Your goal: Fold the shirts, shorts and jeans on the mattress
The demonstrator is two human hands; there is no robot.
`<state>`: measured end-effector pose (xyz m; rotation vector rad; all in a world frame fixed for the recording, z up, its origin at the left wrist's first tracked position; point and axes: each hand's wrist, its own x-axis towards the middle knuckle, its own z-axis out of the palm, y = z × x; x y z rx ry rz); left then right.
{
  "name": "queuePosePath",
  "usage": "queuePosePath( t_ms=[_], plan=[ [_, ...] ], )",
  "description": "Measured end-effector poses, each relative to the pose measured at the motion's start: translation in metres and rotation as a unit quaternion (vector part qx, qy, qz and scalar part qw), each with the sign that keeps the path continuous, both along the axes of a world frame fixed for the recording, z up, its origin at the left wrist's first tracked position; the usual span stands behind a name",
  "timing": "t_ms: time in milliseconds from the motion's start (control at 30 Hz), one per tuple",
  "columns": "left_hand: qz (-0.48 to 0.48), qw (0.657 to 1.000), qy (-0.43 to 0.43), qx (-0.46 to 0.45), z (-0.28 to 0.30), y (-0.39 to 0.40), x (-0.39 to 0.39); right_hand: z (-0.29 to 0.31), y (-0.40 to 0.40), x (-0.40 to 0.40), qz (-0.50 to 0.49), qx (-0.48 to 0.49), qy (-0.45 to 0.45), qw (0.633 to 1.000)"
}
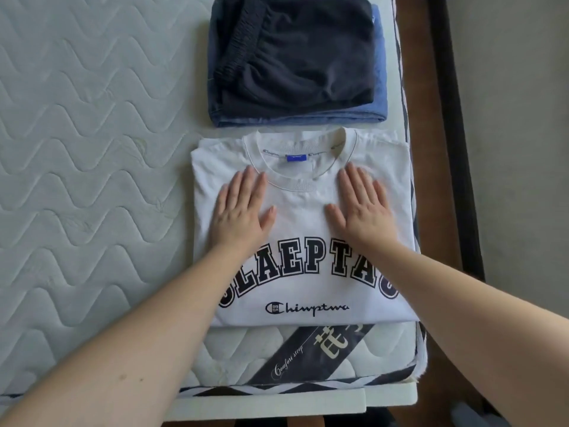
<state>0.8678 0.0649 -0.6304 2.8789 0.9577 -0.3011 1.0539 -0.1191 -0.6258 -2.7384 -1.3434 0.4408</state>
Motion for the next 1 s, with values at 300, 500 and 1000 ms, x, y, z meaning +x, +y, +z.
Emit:
queuePosePath(
  t_ms=[300,500,1000],
  plan=[
    [0.004,1.0,-0.013,-0.003,0.01,0.052,0.013,0.004,0.017,0.043,-0.068,-0.005,-0.003,0.998],
    [0.049,0.997,-0.067,-0.006,-0.002,0.056,0.011,-0.004,0.013,0.052,-0.103,0.004,0.025,0.994],
    [0.056,0.998,0.022,-0.033,-0.006,0.064,0.021,-0.006,0.02,0.055,-0.114,-0.035,0.026,0.993]
  ],
)
